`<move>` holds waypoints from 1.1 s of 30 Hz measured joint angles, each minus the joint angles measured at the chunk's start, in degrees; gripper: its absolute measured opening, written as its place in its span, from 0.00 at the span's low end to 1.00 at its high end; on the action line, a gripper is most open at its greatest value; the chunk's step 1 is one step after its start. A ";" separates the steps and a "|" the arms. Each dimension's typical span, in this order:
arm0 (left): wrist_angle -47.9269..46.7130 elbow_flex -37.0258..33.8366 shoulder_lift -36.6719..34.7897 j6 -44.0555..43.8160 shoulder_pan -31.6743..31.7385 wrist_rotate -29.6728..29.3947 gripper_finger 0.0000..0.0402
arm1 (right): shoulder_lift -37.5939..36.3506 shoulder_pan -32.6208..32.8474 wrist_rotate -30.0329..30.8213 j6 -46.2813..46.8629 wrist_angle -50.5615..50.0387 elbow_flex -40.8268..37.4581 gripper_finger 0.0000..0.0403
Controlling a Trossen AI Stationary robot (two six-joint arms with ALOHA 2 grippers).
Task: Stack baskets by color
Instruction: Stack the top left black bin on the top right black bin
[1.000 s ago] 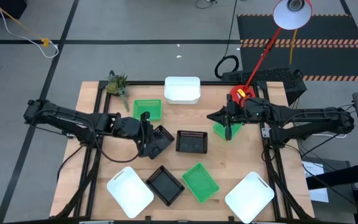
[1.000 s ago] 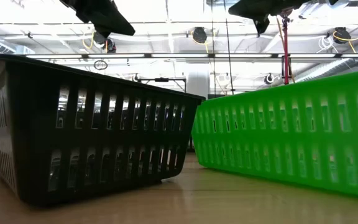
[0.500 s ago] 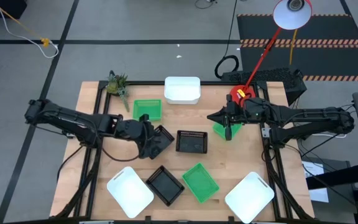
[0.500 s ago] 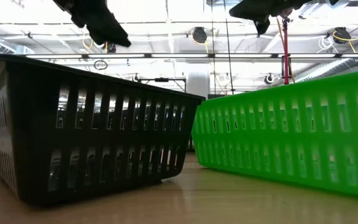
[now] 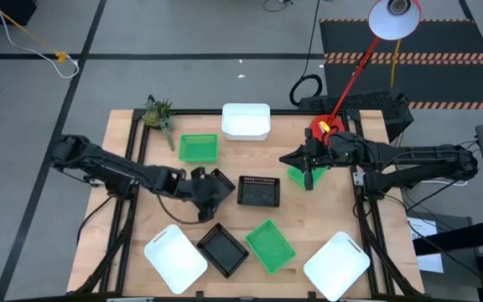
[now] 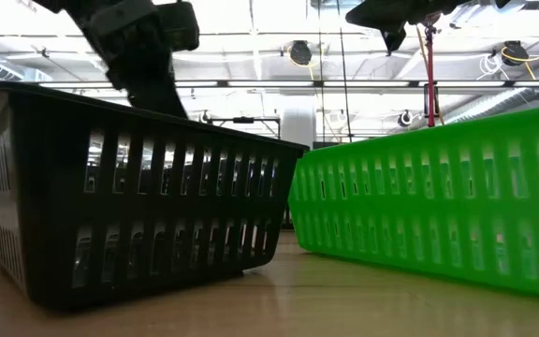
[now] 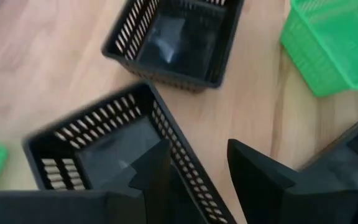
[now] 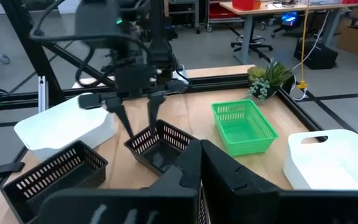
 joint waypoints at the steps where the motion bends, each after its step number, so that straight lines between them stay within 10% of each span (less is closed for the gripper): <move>1: -0.15 0.02 0.47 -0.96 -1.11 -1.37 0.40 | 0.00 0.00 0.00 -0.03 0.00 0.00 0.00; 33: -2.60 0.00 11.12 -15.19 -11.24 -13.21 0.40 | -0.02 0.00 0.00 0.06 -2.20 0.00 0.00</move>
